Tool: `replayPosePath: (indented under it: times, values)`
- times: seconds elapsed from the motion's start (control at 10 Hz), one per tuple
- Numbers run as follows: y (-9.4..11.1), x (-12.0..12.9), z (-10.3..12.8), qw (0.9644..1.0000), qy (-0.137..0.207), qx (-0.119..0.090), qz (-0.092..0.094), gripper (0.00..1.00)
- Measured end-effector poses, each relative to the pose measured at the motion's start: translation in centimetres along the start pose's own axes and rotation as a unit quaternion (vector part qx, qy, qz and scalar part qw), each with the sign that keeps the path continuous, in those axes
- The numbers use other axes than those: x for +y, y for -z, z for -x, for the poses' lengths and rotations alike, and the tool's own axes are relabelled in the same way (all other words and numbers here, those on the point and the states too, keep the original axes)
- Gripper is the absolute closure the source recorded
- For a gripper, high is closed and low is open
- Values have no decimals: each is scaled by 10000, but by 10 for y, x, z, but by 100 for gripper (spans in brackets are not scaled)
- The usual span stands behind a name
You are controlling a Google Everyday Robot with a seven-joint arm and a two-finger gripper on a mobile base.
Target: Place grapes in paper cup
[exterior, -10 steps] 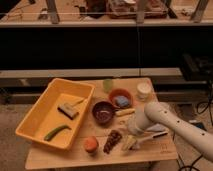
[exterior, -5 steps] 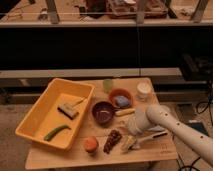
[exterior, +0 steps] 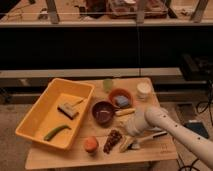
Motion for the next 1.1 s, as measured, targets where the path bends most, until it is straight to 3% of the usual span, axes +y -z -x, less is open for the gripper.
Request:
replayPosePath:
  times: [0.5,0.8,1.1]
  values:
    - [-8,-1,-1,9998,13,-186,87,77]
    - [7,3,7,9998,73,-210,-3,81]
    - [50,9,37,9989,215,-355,-239,81]
